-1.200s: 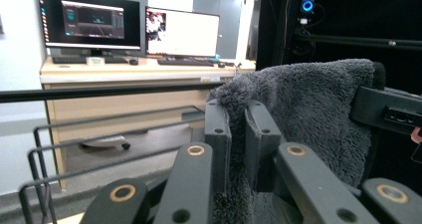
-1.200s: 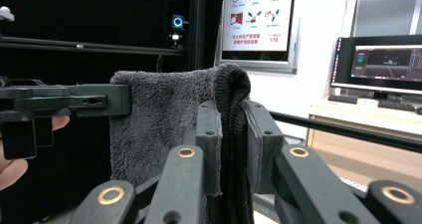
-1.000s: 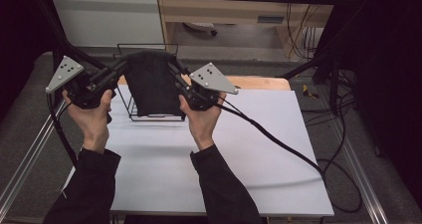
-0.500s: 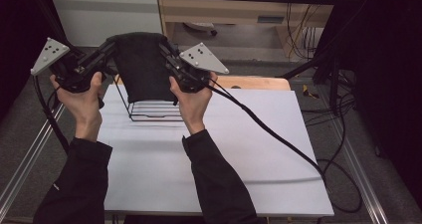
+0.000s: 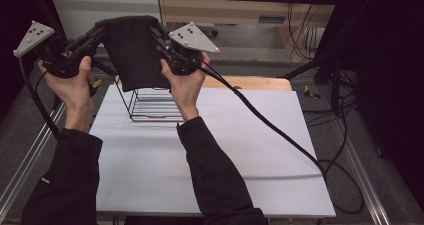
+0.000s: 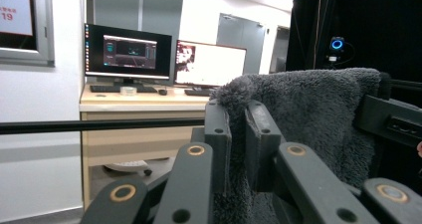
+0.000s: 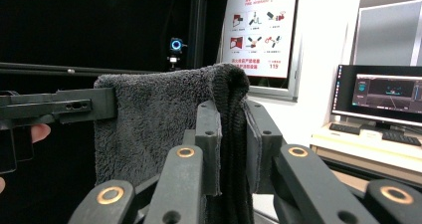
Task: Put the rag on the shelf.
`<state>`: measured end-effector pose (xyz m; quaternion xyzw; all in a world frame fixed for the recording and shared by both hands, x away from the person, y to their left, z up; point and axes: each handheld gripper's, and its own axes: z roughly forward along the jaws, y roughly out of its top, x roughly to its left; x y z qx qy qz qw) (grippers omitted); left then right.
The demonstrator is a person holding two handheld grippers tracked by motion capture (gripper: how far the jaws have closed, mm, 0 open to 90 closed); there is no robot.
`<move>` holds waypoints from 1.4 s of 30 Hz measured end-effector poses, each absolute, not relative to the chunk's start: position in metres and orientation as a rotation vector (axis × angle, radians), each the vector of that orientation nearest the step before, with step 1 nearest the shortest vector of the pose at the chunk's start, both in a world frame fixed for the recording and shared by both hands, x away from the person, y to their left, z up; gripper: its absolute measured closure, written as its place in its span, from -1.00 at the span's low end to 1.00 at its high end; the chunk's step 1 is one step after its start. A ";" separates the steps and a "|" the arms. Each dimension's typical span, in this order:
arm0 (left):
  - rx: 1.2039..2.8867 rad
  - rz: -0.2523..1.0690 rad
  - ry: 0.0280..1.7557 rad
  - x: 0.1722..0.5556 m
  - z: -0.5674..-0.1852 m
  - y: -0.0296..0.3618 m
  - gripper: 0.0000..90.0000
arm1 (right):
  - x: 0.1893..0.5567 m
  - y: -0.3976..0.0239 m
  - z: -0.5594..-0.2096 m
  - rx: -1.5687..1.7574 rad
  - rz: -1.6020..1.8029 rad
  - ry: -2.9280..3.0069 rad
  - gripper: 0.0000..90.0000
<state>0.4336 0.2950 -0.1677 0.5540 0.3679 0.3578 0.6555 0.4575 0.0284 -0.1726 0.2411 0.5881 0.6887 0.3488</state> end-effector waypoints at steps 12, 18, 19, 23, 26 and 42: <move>1.267 0.825 0.853 0.451 -0.149 0.301 0.81 | 0.472 0.037 -0.157 0.620 1.790 1.525 0.76; 1.259 0.820 0.852 0.462 -0.142 0.299 0.81 | 0.480 0.035 -0.151 0.630 1.809 1.516 0.76; 1.260 0.825 0.851 0.463 -0.141 0.299 0.81 | 0.481 0.035 -0.150 0.633 1.812 1.511 0.76; 1.247 0.830 0.849 0.469 -0.137 0.298 0.81 | 0.487 0.036 -0.147 0.636 1.818 1.500 0.76; 1.239 0.832 0.849 0.474 -0.134 0.297 0.81 | 0.492 0.036 -0.145 0.624 1.811 1.489 0.76; 1.229 0.873 0.859 0.497 -0.122 0.296 0.81 | 0.510 0.042 -0.132 0.613 1.783 1.469 0.76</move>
